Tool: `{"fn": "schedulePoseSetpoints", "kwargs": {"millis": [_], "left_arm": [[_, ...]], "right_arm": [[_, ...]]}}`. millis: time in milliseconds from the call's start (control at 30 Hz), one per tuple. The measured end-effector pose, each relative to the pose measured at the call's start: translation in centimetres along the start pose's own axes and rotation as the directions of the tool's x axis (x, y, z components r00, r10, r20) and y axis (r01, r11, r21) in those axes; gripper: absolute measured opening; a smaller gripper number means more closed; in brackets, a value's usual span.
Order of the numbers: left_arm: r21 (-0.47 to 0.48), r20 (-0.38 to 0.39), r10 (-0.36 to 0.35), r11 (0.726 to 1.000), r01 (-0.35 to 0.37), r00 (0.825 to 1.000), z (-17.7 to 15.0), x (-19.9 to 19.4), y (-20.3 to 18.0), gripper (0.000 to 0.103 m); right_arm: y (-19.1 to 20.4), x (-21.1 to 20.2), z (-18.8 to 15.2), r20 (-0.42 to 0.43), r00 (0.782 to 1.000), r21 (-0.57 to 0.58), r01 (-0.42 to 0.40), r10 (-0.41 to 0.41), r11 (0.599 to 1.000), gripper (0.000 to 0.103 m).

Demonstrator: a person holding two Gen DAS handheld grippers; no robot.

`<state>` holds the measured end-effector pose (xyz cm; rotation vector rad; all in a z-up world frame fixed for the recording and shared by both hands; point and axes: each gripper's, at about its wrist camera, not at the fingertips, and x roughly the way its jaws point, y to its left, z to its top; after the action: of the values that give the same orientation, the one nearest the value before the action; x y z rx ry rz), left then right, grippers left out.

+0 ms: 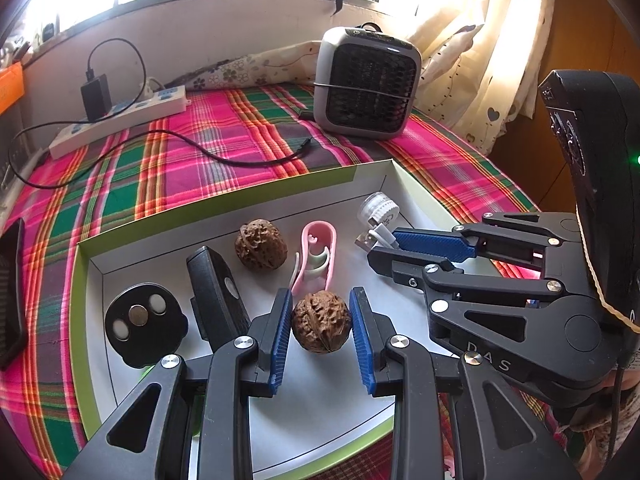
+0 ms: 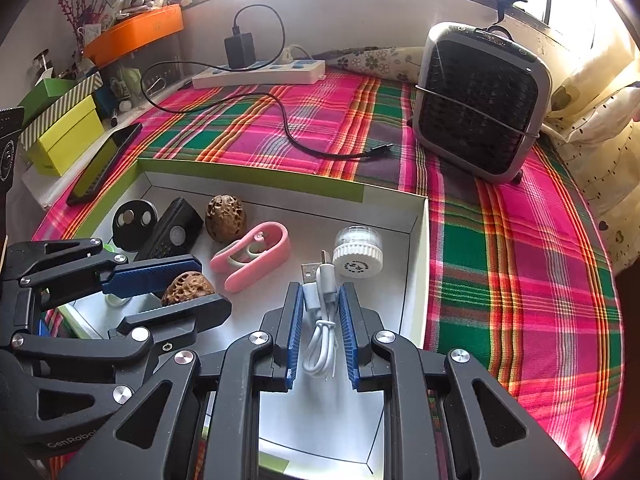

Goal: Organize objects
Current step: 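Carry walnut with left tool into white box while right carries white cable, then open left tool releasing walnut in box while right tool releases white cable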

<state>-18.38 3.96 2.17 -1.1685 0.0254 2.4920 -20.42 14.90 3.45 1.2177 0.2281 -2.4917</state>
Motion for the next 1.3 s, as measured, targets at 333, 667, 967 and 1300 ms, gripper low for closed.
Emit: {"fn": "schedulePoseSetpoints", "kwargs": {"millis": [333, 667, 967, 1300], "left_arm": [[0.008, -0.002, 0.006, 1.0, -0.006, 1.0, 0.07, 0.17, -0.07, 0.027], [0.008, -0.003, 0.008, 1.0, -0.008, 1.0, 0.13, 0.23, -0.03, 0.027], [0.006, -0.001, 0.002, 1.0, -0.002, 1.0, 0.11, 0.21, -0.04, 0.029], [0.002, 0.004, 0.0, 1.0, 0.0, 1.0, -0.09, -0.24, 0.1, 0.03]], "right_arm": [[0.18, 0.16, 0.03, 0.005, 1.0, -0.02, -0.001, 0.001, 1.0, 0.02], [0.08, 0.13, 0.01, 0.011, 1.0, -0.013, -0.001, 0.001, 1.0, 0.02], [0.04, 0.01, -0.02, 0.015, 1.0, -0.01, 0.003, -0.002, 1.0, 0.024], [0.05, -0.41, 0.04, 0.023, 1.0, -0.002, 0.0, 0.0, 1.0, 0.032]]}}
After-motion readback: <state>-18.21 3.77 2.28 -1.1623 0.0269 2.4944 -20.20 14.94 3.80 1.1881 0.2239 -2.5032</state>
